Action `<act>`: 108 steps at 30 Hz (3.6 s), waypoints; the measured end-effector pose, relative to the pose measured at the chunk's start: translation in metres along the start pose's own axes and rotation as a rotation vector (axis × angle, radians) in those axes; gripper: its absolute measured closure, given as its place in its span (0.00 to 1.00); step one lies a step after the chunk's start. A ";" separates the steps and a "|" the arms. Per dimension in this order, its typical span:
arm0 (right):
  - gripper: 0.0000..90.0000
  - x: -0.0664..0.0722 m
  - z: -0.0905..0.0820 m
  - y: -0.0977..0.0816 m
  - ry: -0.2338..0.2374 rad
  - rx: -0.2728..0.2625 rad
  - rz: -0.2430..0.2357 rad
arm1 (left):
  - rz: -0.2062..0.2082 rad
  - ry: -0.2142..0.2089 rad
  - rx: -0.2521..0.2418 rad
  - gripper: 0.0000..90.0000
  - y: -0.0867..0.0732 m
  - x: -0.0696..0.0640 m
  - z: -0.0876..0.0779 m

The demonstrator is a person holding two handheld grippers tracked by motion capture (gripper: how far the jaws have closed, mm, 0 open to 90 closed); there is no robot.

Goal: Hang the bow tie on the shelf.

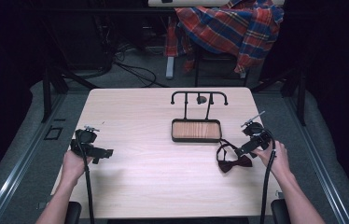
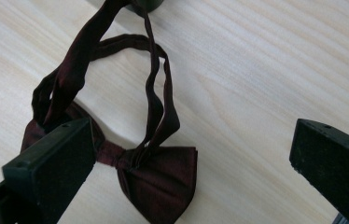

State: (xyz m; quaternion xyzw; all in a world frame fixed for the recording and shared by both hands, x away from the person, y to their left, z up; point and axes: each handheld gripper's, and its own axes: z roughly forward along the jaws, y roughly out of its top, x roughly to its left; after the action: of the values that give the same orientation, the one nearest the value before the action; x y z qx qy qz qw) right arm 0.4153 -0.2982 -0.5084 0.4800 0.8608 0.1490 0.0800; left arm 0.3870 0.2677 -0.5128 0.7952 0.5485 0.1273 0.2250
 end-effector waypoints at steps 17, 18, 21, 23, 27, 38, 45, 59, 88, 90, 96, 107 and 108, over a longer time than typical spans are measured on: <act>0.19 0.004 0.021 0.015 0.041 -0.025 -0.003 | 0.000 -0.013 0.000 0.00 0.000 -0.001 0.002; 0.27 0.005 0.022 0.016 0.026 -0.008 -0.014 | -0.001 -0.013 0.002 0.00 0.000 -0.001 0.002; 0.40 0.008 0.023 0.016 0.010 -0.001 -0.019 | 0.002 -0.012 0.008 0.00 0.000 -0.001 0.002; 0.46 0.007 0.024 0.016 0.023 -0.007 -0.018 | 0.004 -0.011 0.008 0.00 0.000 -0.001 0.002; 0.58 0.007 0.027 0.015 0.030 0.011 -0.013 | 0.003 -0.009 0.009 0.00 0.000 0.000 0.001; 0.97 0.017 0.026 0.016 -0.009 0.025 -0.067 | 0.010 -0.004 0.017 0.00 0.000 -0.001 0.002; 0.98 0.026 0.001 0.017 -0.074 -0.088 -0.112 | 0.012 -0.002 0.017 0.00 0.000 -0.001 0.002; 0.98 0.044 -0.039 0.017 -0.141 -0.237 -0.173 | 0.015 0.001 0.021 0.00 0.000 -0.001 0.001; 0.98 0.071 -0.076 0.038 -0.148 -0.350 -0.232 | 0.014 0.005 0.019 0.00 0.000 -0.001 0.001; 0.98 0.071 -0.076 0.038 -0.148 -0.356 -0.226 | 0.016 0.006 0.017 0.00 0.000 -0.001 0.001; 0.98 0.071 -0.081 0.041 -0.161 -0.367 -0.235 | 0.024 0.006 0.020 0.00 0.001 -0.002 0.001; 0.98 0.072 -0.089 0.054 -0.168 -0.398 -0.240 | 0.022 0.004 0.017 0.00 0.001 -0.002 0.001; 0.99 0.071 -0.089 0.054 -0.168 -0.400 -0.238 | 0.023 0.003 0.018 0.00 0.001 -0.002 0.002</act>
State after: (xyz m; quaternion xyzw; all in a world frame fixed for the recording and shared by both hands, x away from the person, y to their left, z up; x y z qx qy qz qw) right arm 0.3963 -0.2268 -0.4058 0.3606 0.8550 0.2654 0.2619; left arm 0.3876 0.2656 -0.5137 0.8033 0.5406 0.1265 0.2156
